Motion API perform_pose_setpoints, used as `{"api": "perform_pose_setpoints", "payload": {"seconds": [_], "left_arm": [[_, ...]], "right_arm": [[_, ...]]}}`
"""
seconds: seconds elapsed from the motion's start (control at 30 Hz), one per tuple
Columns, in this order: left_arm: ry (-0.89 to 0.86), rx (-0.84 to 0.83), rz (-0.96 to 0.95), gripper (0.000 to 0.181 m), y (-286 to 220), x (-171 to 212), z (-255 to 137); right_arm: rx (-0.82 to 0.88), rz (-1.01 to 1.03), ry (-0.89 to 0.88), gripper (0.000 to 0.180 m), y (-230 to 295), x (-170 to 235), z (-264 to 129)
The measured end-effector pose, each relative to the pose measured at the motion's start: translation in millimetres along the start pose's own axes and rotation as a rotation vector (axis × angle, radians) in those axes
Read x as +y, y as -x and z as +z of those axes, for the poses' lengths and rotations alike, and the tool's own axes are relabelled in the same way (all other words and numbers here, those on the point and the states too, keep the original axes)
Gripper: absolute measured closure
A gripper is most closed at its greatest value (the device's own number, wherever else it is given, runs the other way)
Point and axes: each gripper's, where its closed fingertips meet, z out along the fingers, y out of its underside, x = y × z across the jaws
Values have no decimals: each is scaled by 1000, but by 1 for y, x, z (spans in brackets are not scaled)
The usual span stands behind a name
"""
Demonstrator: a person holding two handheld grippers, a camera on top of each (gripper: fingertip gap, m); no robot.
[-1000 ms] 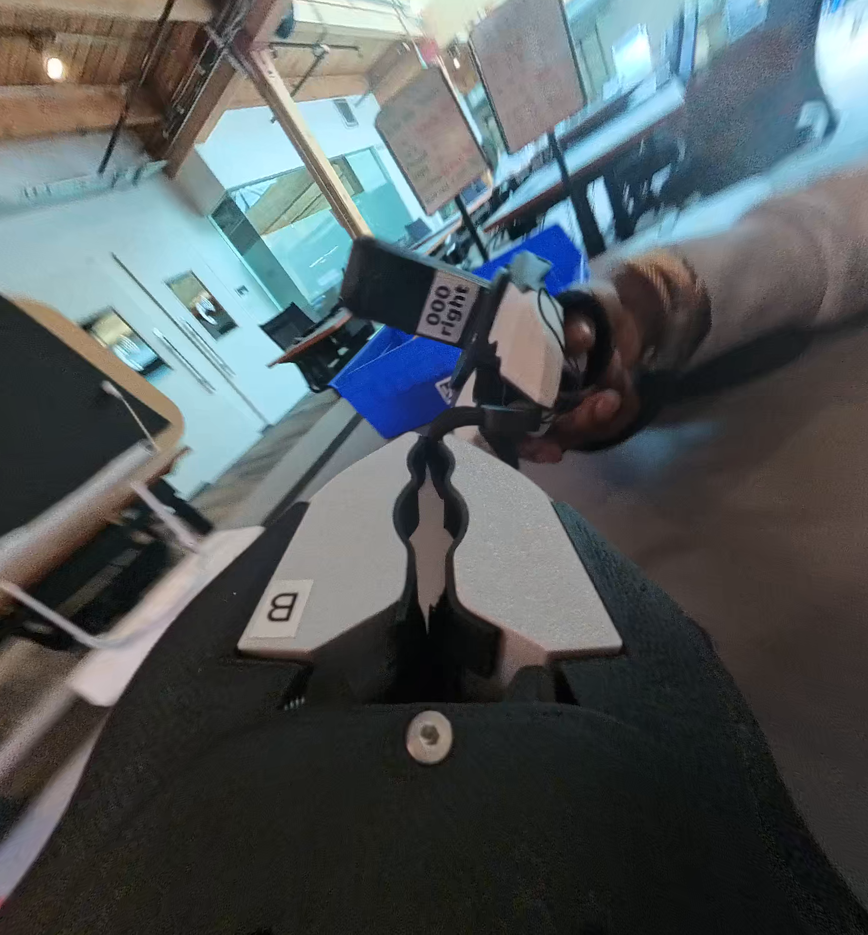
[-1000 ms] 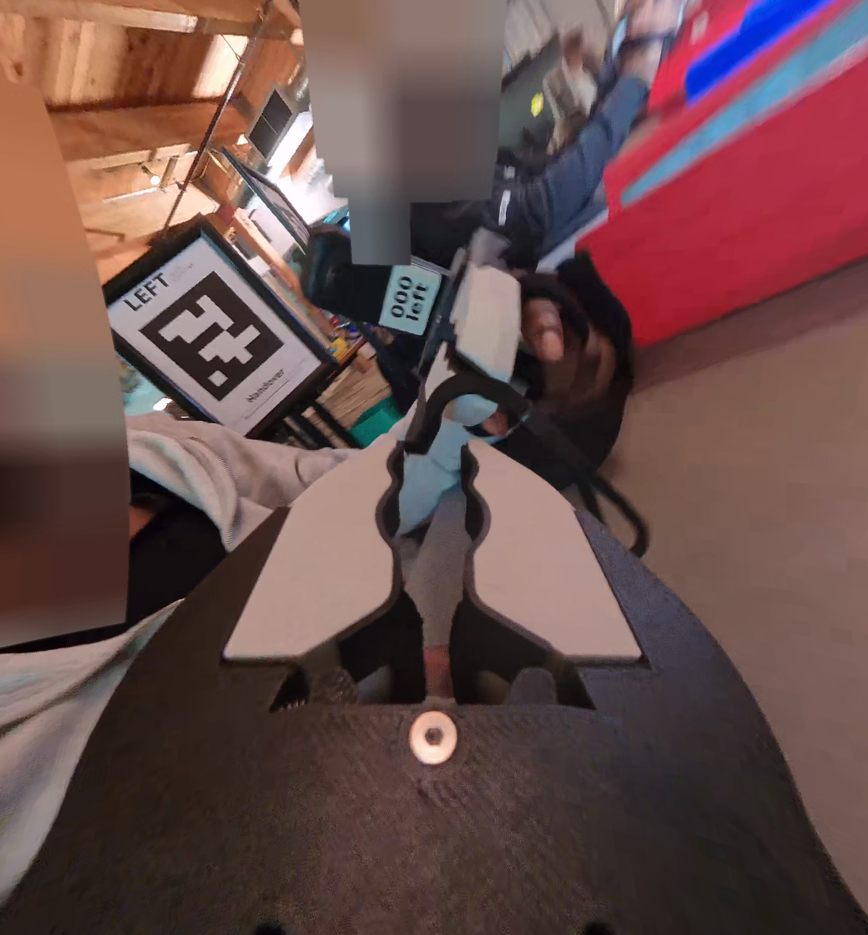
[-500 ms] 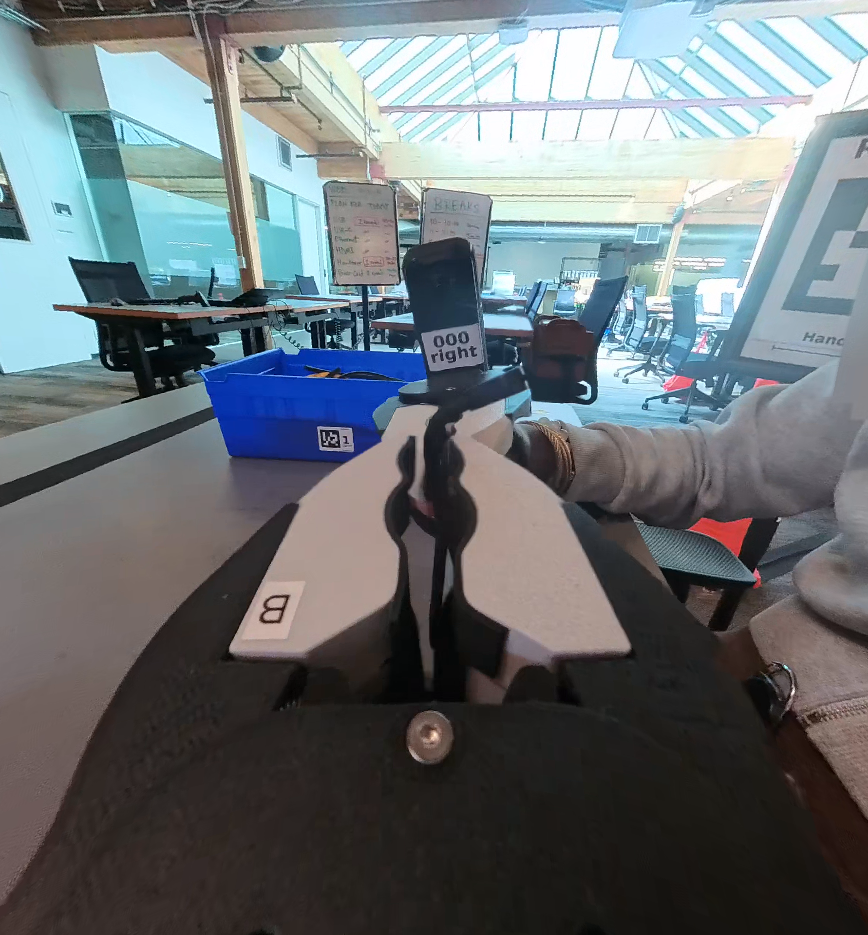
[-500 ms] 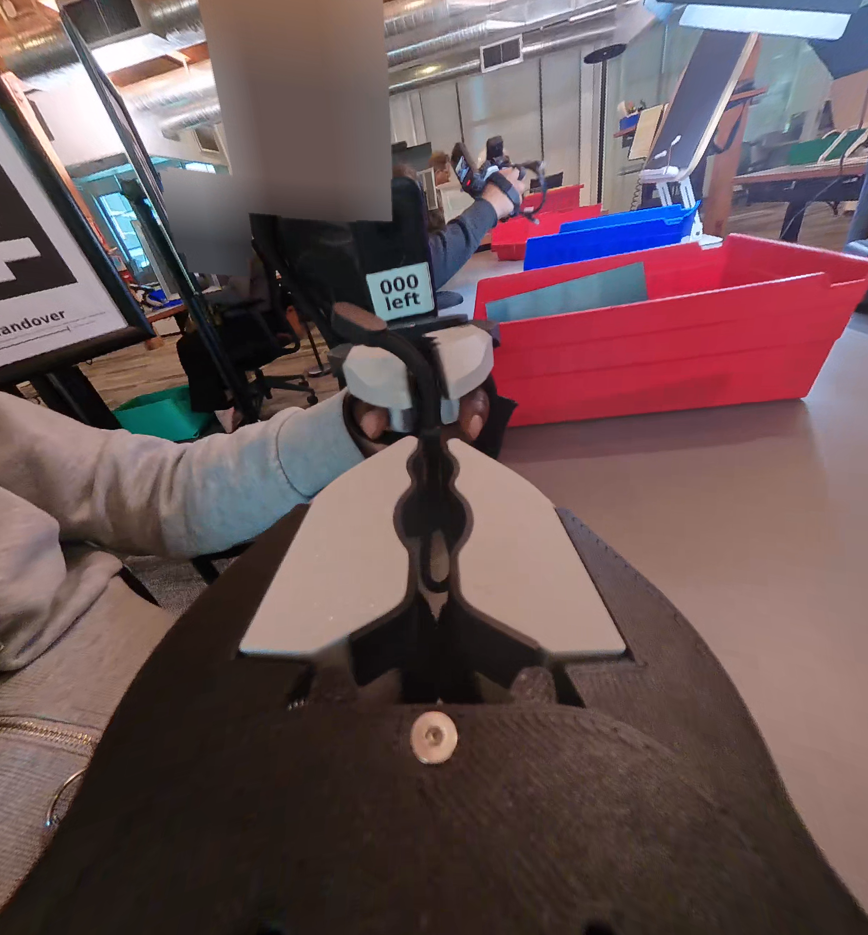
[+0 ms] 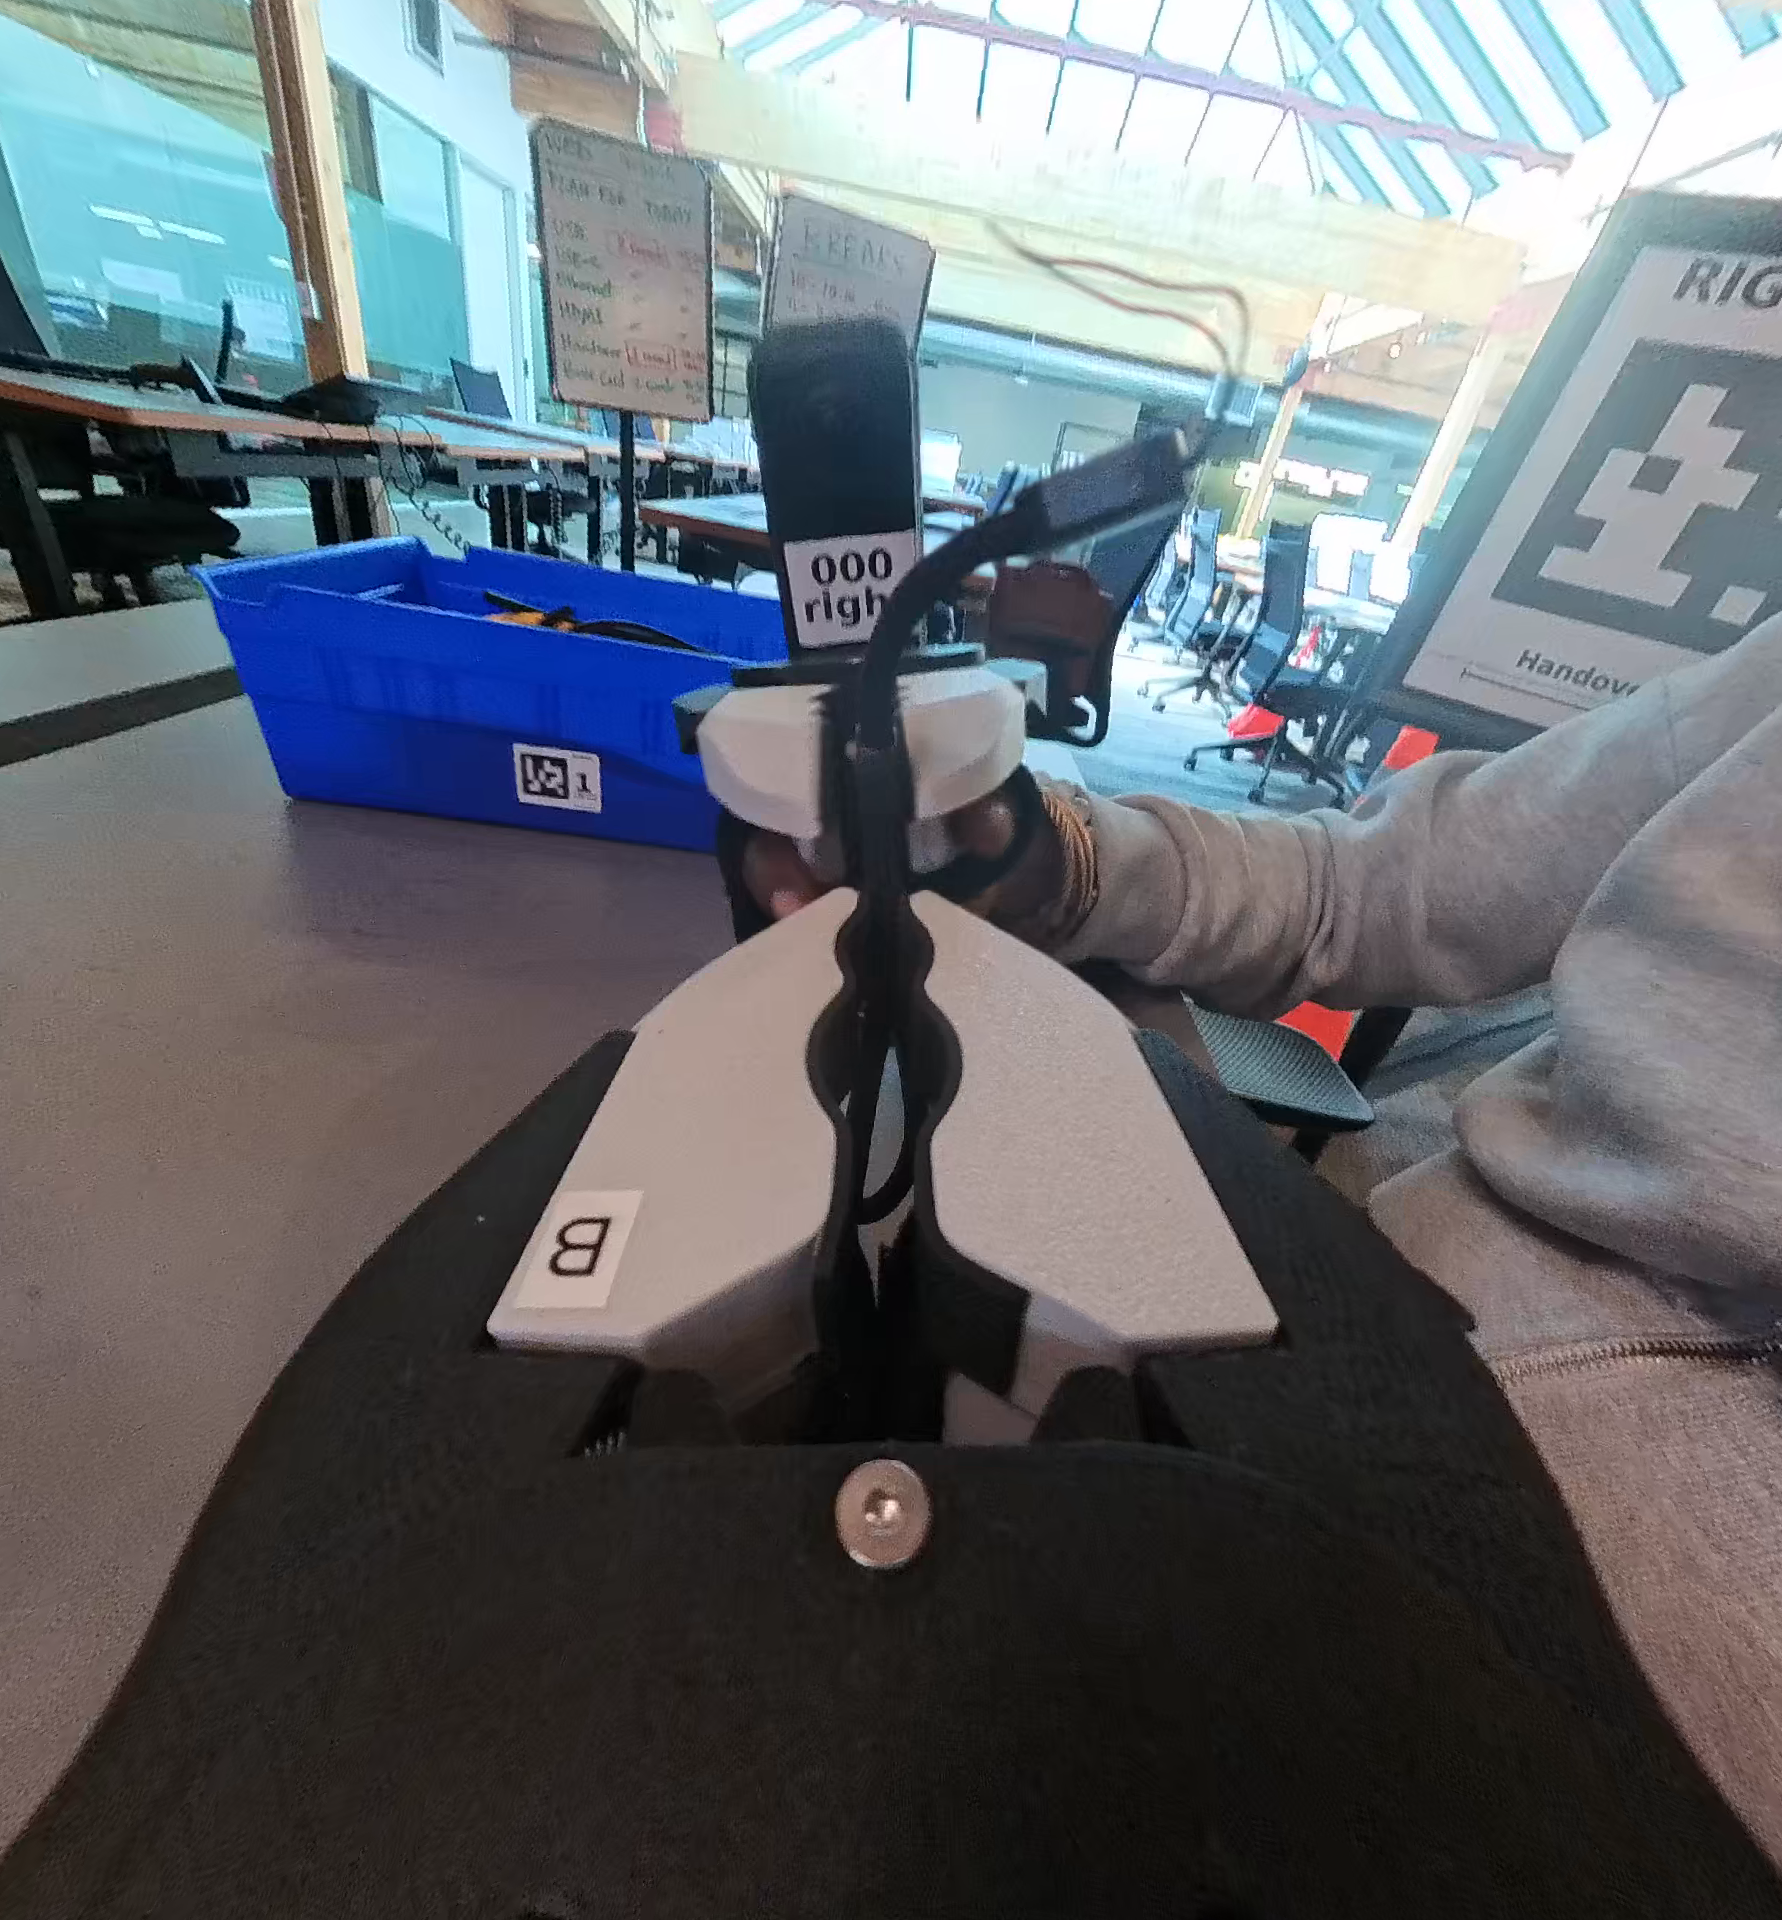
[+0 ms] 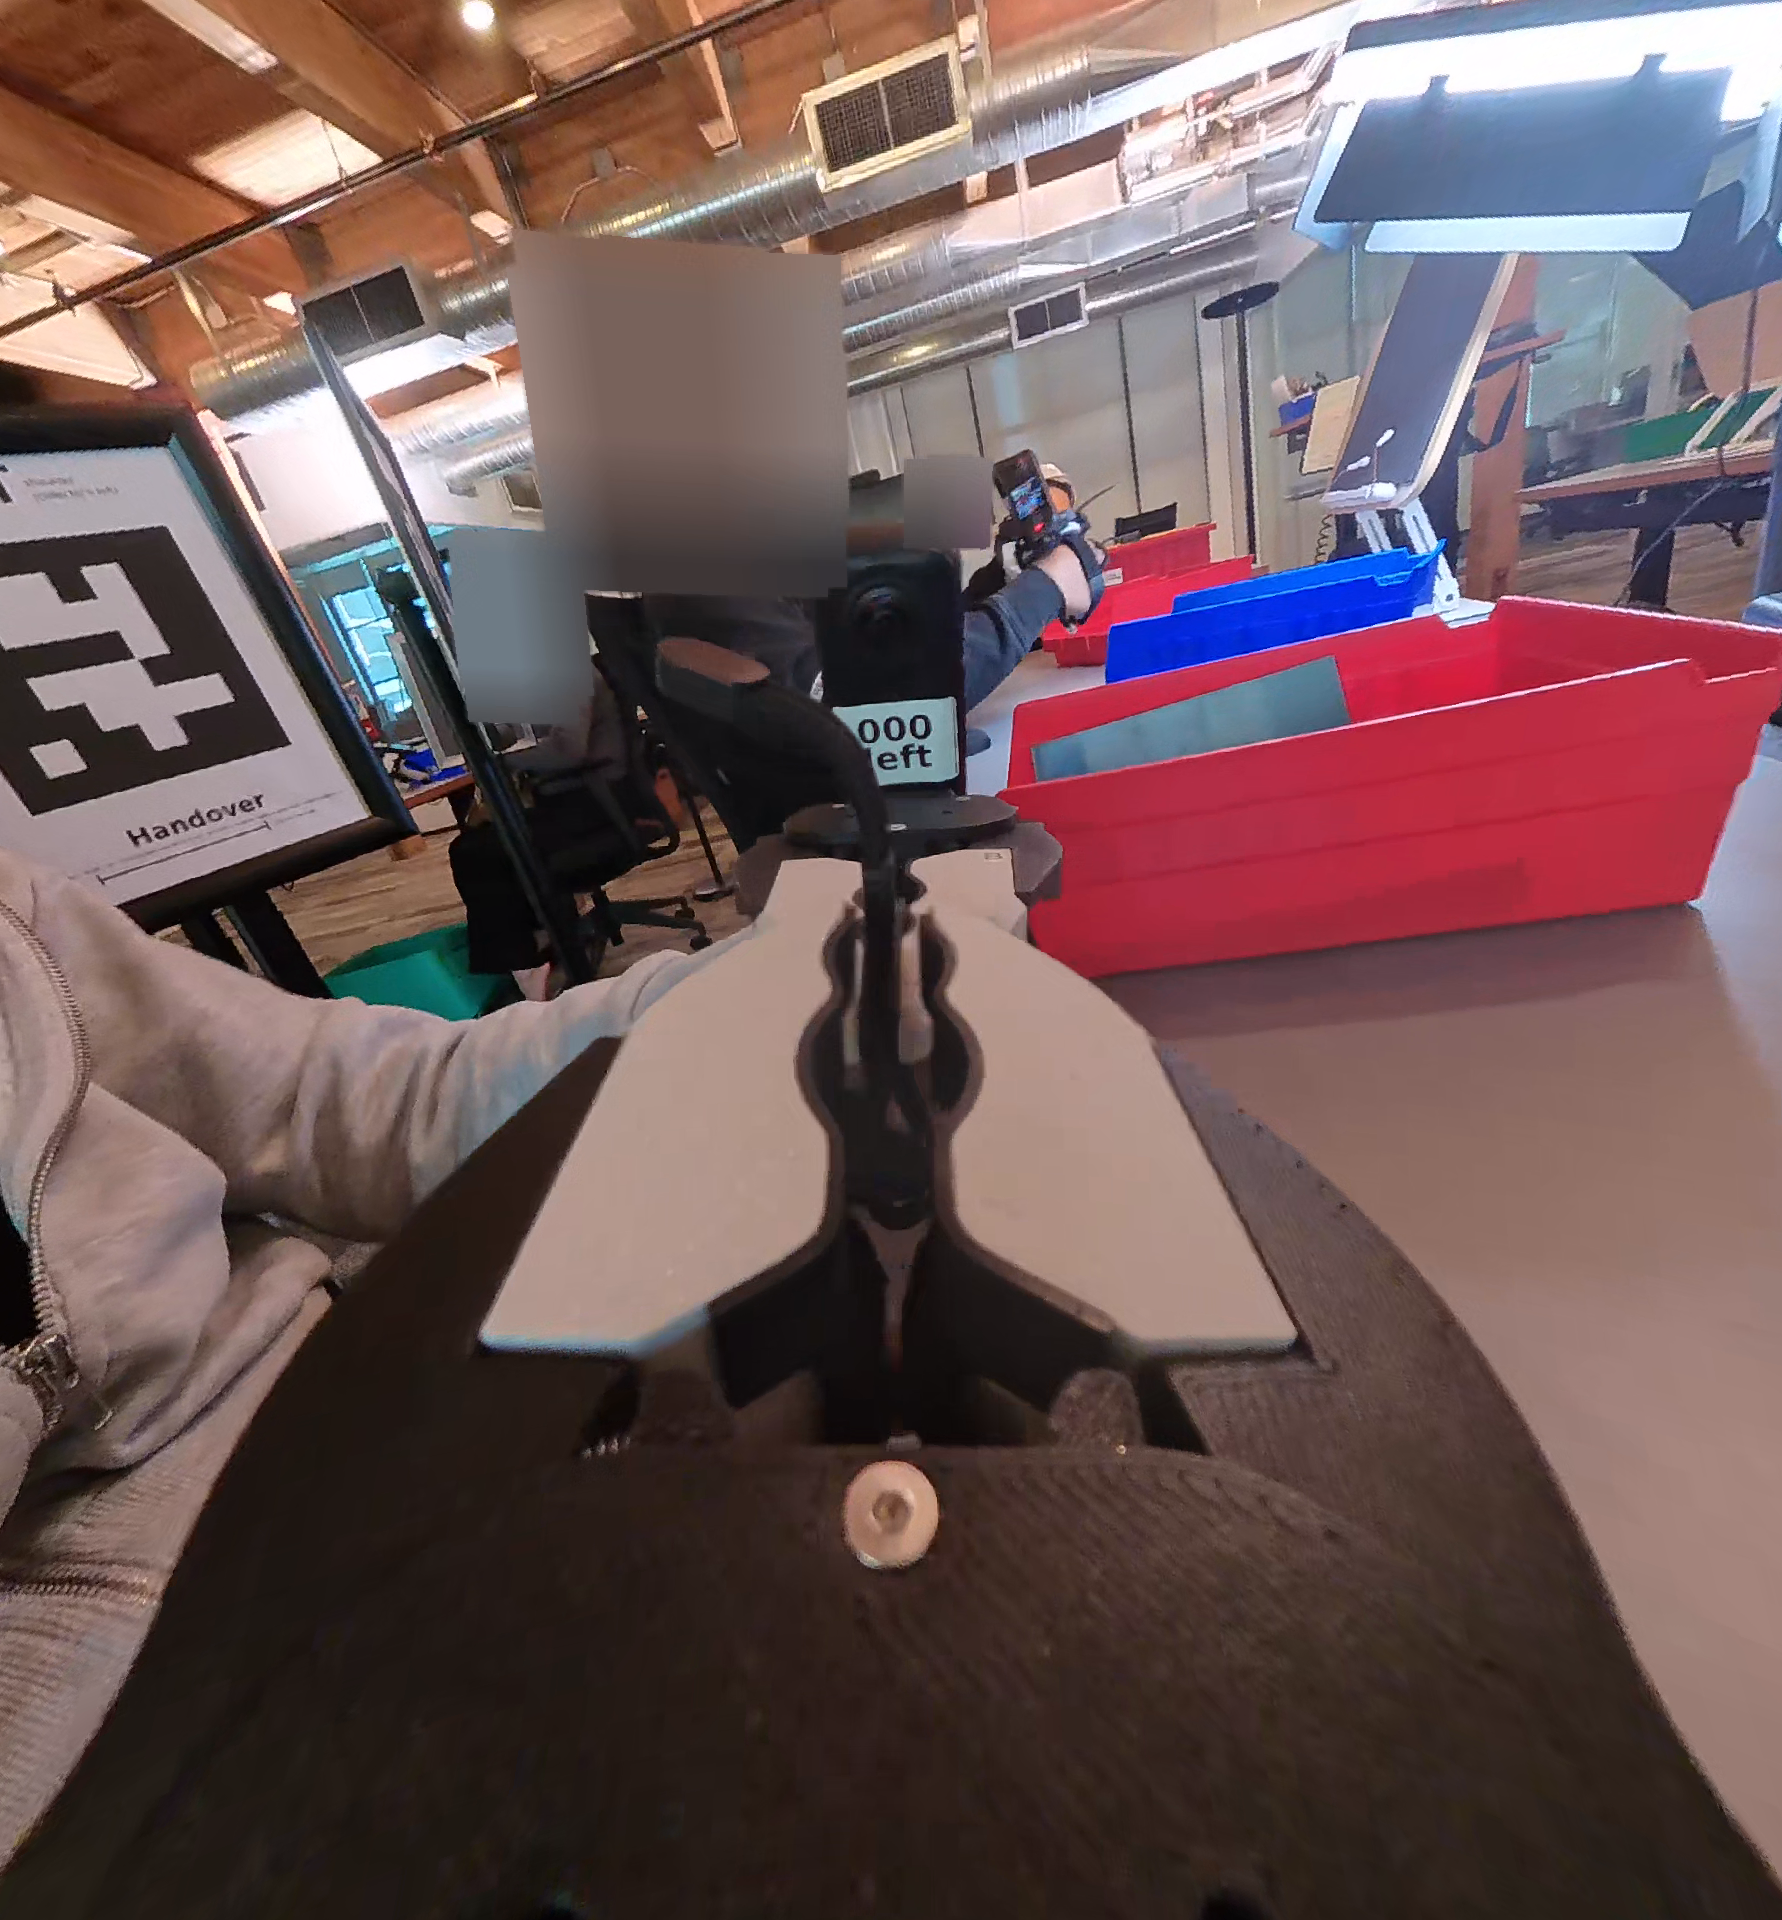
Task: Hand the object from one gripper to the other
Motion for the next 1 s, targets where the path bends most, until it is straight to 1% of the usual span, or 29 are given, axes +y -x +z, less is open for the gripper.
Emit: {"api": "perform_pose_setpoints", "payload": {"seconds": [0.03,0.1,0.2,0.3,0.33,0.37,0.4,0.43,0.5,0.57,0.6,0.7,0.73,0.77,0.8,0.83,0.93,1.0], "left_arm": [[-30,-5,-6,177,1,-5,-2],[-114,-27,-34,177,7,-17,-9],[-210,-35,-49,177,9,-31,-18],[-179,-38,-37,177,9,-26,-14],[-168,-31,-39,177,8,-24,-12],[-164,-24,-43,177,7,-23,-11],[-163,-21,-45,177,7,-23,-11],[-161,-25,-47,177,7,-22,-11],[-170,-32,-55,175,9,-23,-11],[-179,-40,-81,157,11,-24,-13],[-172,-33,-100,153,11,-23,-13],[-88,12,-142,152,6,-11,-7],[-42,24,-141,153,4,-4,-3],[-6,34,-132,160,2,2,-1],[7,49,-120,171,-1,4,1],[8,58,-110,176,-3,4,2],[-26,42,-109,177,0,-1,-1],[-90,7,-118,177,7,-10,-6]], "right_arm": [[11,9,-7,159,-2,-1,-1],[25,39,-4,149,-6,0,-1],[25,60,44,146,-7,10,3],[31,25,74,146,-5,18,11],[33,19,75,150,-4,19,13],[35,14,77,159,-4,20,14],[37,11,82,172,-5,22,15],[35,10,87,175,-5,23,15],[21,27,81,176,-4,22,14],[4,54,50,176,-3,16,11],[1,64,28,176,-4,12,9],[3,66,-13,176,-4,3,4],[1,65,-17,176,-4,3,3],[-3,66,-16,176,-3,3,4],[-8,66,-8,176,-2,4,5],[-13,63,1,175,-1,6,6],[-8,62,-13,174,0,4,6],[27,72,-30,156,-6,2,4]]}}
